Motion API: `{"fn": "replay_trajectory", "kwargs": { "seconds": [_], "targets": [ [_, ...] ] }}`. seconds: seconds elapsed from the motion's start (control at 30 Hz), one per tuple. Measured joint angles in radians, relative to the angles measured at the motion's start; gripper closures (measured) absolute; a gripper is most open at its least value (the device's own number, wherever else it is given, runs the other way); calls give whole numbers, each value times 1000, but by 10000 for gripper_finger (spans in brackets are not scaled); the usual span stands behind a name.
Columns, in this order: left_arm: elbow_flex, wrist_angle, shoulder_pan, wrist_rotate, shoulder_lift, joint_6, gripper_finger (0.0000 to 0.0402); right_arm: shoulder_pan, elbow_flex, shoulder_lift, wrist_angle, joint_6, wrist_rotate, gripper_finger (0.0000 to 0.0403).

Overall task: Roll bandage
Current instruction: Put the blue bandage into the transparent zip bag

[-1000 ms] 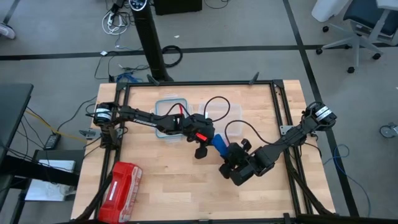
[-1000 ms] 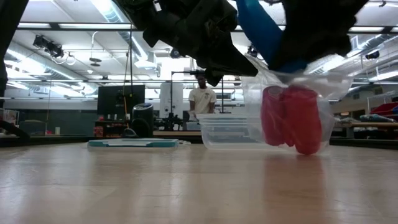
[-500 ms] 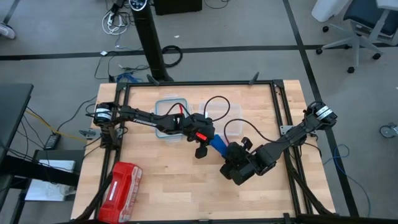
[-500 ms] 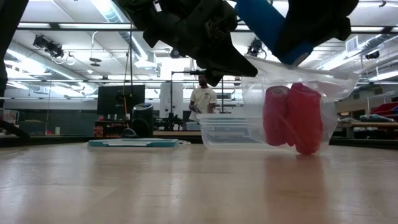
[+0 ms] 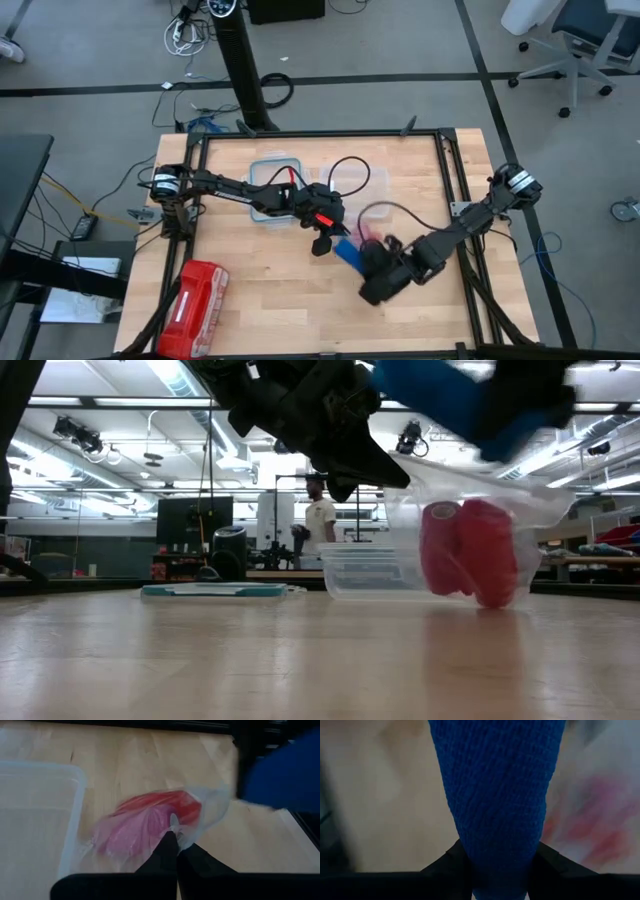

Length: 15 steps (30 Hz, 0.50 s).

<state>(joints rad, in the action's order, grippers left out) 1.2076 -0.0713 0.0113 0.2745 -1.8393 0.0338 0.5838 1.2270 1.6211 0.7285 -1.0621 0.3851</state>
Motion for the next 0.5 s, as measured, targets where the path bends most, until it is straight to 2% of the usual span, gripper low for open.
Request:
{"fn": "replay_trajectory", "kwargs": {
  "seconds": [0.1,0.23,0.4,0.5],
  "targets": [
    [0,-5,2,0,0,0,401,17,0,4,22,-73,-135,275],
    [0,-3,2,0,0,2,401,51,-15,4,112,-234,-217,275],
    [0,-4,2,-2,0,3,401,90,-84,11,152,-389,-438,275],
    [0,-11,2,-23,0,3,401,95,-143,13,146,-429,-505,275]
  ]
}}
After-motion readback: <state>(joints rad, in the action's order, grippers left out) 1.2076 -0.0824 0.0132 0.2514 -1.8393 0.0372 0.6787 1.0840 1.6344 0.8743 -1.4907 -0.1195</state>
